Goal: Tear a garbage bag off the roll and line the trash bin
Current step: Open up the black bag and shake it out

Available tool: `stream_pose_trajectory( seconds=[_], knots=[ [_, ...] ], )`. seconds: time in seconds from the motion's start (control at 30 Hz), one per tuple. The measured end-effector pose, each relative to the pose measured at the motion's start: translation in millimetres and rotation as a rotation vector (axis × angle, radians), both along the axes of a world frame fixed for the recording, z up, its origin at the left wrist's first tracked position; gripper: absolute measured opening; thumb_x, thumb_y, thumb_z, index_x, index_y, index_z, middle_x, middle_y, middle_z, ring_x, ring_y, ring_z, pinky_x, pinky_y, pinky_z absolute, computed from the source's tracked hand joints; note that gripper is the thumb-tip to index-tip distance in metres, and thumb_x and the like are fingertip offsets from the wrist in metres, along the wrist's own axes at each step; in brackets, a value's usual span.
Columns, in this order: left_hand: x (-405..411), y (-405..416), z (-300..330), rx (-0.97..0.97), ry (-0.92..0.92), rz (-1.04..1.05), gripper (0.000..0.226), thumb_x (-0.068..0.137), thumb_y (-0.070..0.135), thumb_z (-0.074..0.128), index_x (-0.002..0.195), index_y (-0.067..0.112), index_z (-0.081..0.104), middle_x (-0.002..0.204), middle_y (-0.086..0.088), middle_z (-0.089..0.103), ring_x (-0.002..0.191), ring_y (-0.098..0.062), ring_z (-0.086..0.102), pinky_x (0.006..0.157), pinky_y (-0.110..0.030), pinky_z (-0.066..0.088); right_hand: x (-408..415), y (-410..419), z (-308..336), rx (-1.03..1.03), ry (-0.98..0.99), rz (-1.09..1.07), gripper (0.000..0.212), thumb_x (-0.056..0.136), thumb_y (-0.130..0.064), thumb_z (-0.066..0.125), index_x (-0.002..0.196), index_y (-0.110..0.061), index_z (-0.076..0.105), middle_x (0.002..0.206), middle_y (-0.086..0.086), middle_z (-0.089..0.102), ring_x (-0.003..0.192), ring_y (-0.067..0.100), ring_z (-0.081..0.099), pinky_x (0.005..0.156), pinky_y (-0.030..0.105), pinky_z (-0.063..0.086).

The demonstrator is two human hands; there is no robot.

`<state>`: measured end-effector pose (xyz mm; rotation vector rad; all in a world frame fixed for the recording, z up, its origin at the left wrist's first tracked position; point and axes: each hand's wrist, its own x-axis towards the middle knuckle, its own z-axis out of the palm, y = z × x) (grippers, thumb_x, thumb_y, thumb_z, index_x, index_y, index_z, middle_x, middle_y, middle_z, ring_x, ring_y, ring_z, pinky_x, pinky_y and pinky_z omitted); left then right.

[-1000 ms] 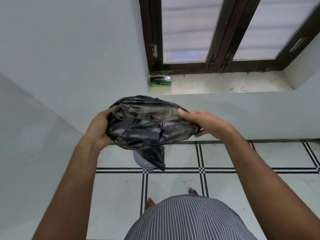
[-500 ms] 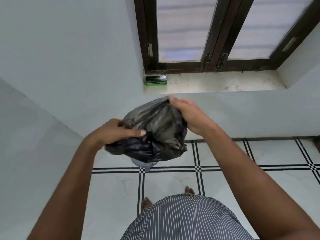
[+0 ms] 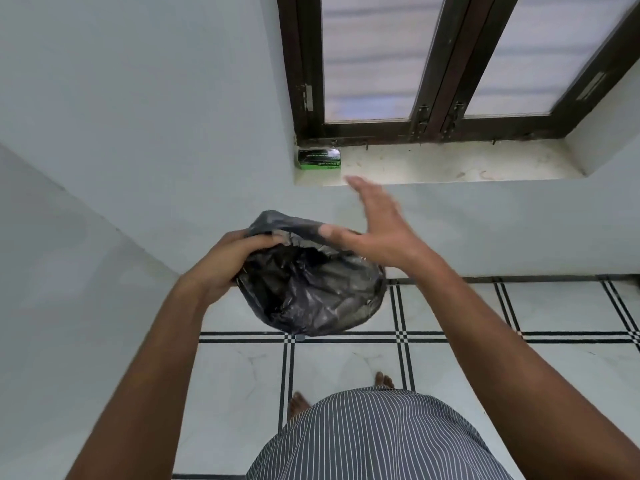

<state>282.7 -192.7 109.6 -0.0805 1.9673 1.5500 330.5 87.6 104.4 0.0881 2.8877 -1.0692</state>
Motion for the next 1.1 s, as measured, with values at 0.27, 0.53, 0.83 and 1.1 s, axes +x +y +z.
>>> stream_pose_trajectory(
  seconds=[0.27,0.53,0.83,1.1],
  knots=[
    [-4,7,10,0.067,-0.033,-0.183,0.042,0.085,0.023,0.087,0.126,0.020,0.076,0.123,-0.017,0.079,0.117,-0.043,0.075,0.106,-0.056,0.057,-8,-22,-8,-0.491,-0.057,0.012,0.052,0.105,-0.048,0.074,0.091,0.001,0.072,0.075,0.005,0.059,0.067,0.016,0.059,0.063,0.044,0.049],
    [-11,-33,-21,-0.330,0.060,-0.014,0.030,0.094,0.032,0.080,0.101,0.003,0.083,0.097,-0.014,0.082,0.094,-0.031,0.079,0.083,-0.035,0.063,-12,29,-25,-0.235,-0.108,-0.556,0.034,0.111,-0.038,0.055,0.102,-0.007,0.068,0.096,0.009,0.070,0.091,0.032,0.066,0.077,0.039,0.048],
    [-3,14,6,0.080,0.106,-0.183,0.026,0.095,0.023,0.079,0.121,0.019,0.075,0.117,-0.018,0.079,0.100,-0.030,0.076,0.091,-0.043,0.059,-1,-23,-1,-0.247,-0.102,0.170,0.051,0.094,-0.052,0.085,0.140,-0.036,0.070,0.123,-0.006,0.079,0.110,0.007,0.073,0.098,0.030,0.057],
    [-20,-26,-31,-0.979,0.276,-0.304,0.022,0.075,0.034,0.075,0.080,0.013,0.077,0.081,-0.010,0.075,0.081,-0.031,0.073,0.072,-0.035,0.060,-3,10,-16,-0.012,0.233,-0.403,0.034,0.108,-0.029,0.060,0.077,-0.017,0.066,0.068,-0.002,0.063,0.062,0.013,0.058,0.057,0.034,0.041]
  ],
)
